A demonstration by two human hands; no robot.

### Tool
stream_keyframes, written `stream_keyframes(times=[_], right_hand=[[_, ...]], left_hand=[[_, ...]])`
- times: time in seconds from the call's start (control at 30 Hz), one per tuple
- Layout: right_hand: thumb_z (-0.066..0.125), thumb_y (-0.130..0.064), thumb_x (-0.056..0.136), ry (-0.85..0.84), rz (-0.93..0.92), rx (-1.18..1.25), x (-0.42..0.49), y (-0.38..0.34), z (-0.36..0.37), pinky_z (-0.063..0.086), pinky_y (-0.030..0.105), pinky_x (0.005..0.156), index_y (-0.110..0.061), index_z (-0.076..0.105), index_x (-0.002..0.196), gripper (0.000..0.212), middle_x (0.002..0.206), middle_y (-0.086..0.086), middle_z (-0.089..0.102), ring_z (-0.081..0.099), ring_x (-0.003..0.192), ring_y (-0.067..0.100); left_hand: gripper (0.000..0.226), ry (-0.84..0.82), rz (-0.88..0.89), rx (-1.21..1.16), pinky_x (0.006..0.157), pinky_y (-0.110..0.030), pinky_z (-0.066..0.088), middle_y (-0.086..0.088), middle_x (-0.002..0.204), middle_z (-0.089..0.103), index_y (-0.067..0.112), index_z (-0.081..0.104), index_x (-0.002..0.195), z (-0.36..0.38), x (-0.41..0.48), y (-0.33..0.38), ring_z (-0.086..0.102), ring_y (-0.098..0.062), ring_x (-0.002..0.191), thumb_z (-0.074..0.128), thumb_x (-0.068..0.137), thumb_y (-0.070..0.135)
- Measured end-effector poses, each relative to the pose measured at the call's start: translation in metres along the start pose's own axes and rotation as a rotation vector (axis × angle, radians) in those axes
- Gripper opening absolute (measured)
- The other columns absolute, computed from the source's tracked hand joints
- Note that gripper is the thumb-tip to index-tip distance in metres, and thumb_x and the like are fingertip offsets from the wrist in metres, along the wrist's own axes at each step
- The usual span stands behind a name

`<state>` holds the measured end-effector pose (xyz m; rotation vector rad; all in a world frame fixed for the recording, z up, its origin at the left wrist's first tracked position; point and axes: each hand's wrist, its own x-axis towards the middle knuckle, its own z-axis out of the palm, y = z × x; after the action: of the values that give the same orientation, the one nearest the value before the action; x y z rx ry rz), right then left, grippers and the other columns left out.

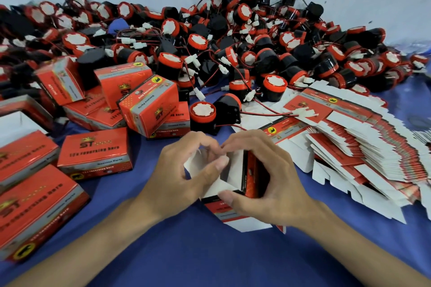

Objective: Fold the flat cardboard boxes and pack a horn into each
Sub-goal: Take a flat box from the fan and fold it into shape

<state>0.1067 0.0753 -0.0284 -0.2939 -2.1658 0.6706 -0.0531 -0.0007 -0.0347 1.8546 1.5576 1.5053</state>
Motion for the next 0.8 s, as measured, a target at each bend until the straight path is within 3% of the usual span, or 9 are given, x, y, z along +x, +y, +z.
stream_keyframes(times=[0.07, 0.17, 0.27, 0.37, 0.43, 0.5, 0.57, 0.67, 0.8], right_hand=[[0.071, -0.037, 0.073, -0.006, -0.02, -0.038, 0.001, -0.001, 0.003, 0.048, 0.038, 0.085, -0.005, 0.067, 0.101, 0.043, 0.103, 0.004, 0.063, 0.059, 0.099, 0.022], [0.069, -0.038, 0.075, -0.025, -0.026, -0.077, 0.001, -0.002, 0.004, 0.048, 0.037, 0.084, -0.006, 0.07, 0.099, 0.04, 0.103, 0.005, 0.063, 0.06, 0.097, 0.022], [0.069, -0.039, 0.076, -0.024, -0.046, -0.096, 0.001, 0.0, 0.004, 0.048, 0.037, 0.083, -0.004, 0.07, 0.099, 0.042, 0.103, 0.007, 0.063, 0.06, 0.096, 0.023], [0.069, -0.04, 0.075, -0.024, -0.061, -0.084, 0.0, 0.002, 0.003, 0.048, 0.035, 0.084, -0.003, 0.066, 0.101, 0.045, 0.104, 0.006, 0.062, 0.059, 0.097, 0.021], [0.069, -0.041, 0.073, -0.023, -0.043, -0.046, -0.002, 0.002, 0.002, 0.046, 0.027, 0.09, -0.009, 0.057, 0.111, 0.051, 0.11, 0.002, 0.058, 0.056, 0.104, 0.014], [0.07, -0.041, 0.07, -0.011, -0.061, -0.012, -0.001, 0.004, 0.001, 0.043, 0.025, 0.093, -0.013, 0.049, 0.116, 0.057, 0.115, 0.004, 0.053, 0.053, 0.11, 0.011], [0.073, -0.039, 0.069, 0.018, -0.117, -0.002, 0.0, 0.004, 0.0, 0.043, 0.028, 0.094, -0.011, 0.049, 0.116, 0.06, 0.115, 0.012, 0.052, 0.052, 0.112, 0.014], [0.077, -0.037, 0.066, 0.086, -0.24, -0.009, 0.002, 0.004, -0.002, 0.043, 0.029, 0.092, -0.007, 0.05, 0.113, 0.062, 0.112, 0.016, 0.053, 0.054, 0.11, 0.017], [0.075, -0.04, 0.069, 0.162, -0.359, -0.018, 0.001, 0.005, -0.001, 0.048, 0.037, 0.088, -0.007, 0.05, 0.113, 0.061, 0.115, 0.015, 0.051, 0.057, 0.108, 0.026]], left_hand=[[0.024, -0.054, -0.049, -0.061, 0.074, -0.027, 0.046, 0.009, 0.087, 0.057, 0.018, 0.053, 0.09, 0.002, -0.002, -0.001, 0.055, -0.012, 0.082, 0.051, 0.09, 0.042], [0.031, -0.124, -0.086, -0.172, 0.083, -0.015, 0.043, 0.016, 0.099, 0.044, 0.026, 0.04, 0.109, 0.005, -0.009, -0.003, 0.049, 0.0, 0.093, 0.04, 0.095, 0.053], [0.041, -0.226, -0.217, -0.326, 0.094, -0.017, 0.045, 0.017, 0.119, 0.037, 0.035, 0.03, 0.127, 0.014, -0.011, 0.001, 0.048, 0.011, 0.112, 0.039, 0.093, 0.057], [0.103, -0.029, -0.169, -0.279, 0.094, -0.005, 0.036, -0.001, 0.119, 0.037, 0.016, 0.03, 0.131, 0.027, 0.001, 0.009, 0.042, 0.017, 0.116, 0.032, 0.064, 0.094], [0.128, -0.062, -0.231, -0.446, 0.092, -0.004, 0.037, -0.007, 0.122, 0.04, 0.01, 0.0, 0.132, 0.034, 0.009, 0.012, 0.047, 0.012, 0.115, 0.038, 0.048, 0.098], [0.155, -0.099, -0.27, -0.548, 0.095, -0.006, 0.038, -0.006, 0.132, 0.04, 0.009, -0.002, 0.14, 0.033, 0.007, 0.011, 0.044, 0.001, 0.123, 0.051, 0.024, 0.098], [0.174, -0.084, -0.356, -0.626, 0.086, -0.006, 0.043, 0.009, 0.125, 0.043, 0.005, 0.003, 0.145, 0.029, 0.003, 0.005, 0.051, 0.002, 0.114, 0.066, 0.005, 0.087], [0.127, -0.215, -0.549, -0.719, 0.069, -0.005, 0.046, 0.024, 0.118, 0.044, 0.025, 0.028, 0.132, 0.023, 0.0, 0.002, 0.059, 0.018, 0.085, 0.088, 0.026, 0.063], [0.082, -0.379, -0.695, -0.906, 0.072, -0.022, 0.053, 0.0, 0.102, 0.069, 0.013, 0.056, 0.12, 0.015, -0.01, 0.007, 0.067, -0.012, 0.091, 0.085, 0.055, 0.055]])
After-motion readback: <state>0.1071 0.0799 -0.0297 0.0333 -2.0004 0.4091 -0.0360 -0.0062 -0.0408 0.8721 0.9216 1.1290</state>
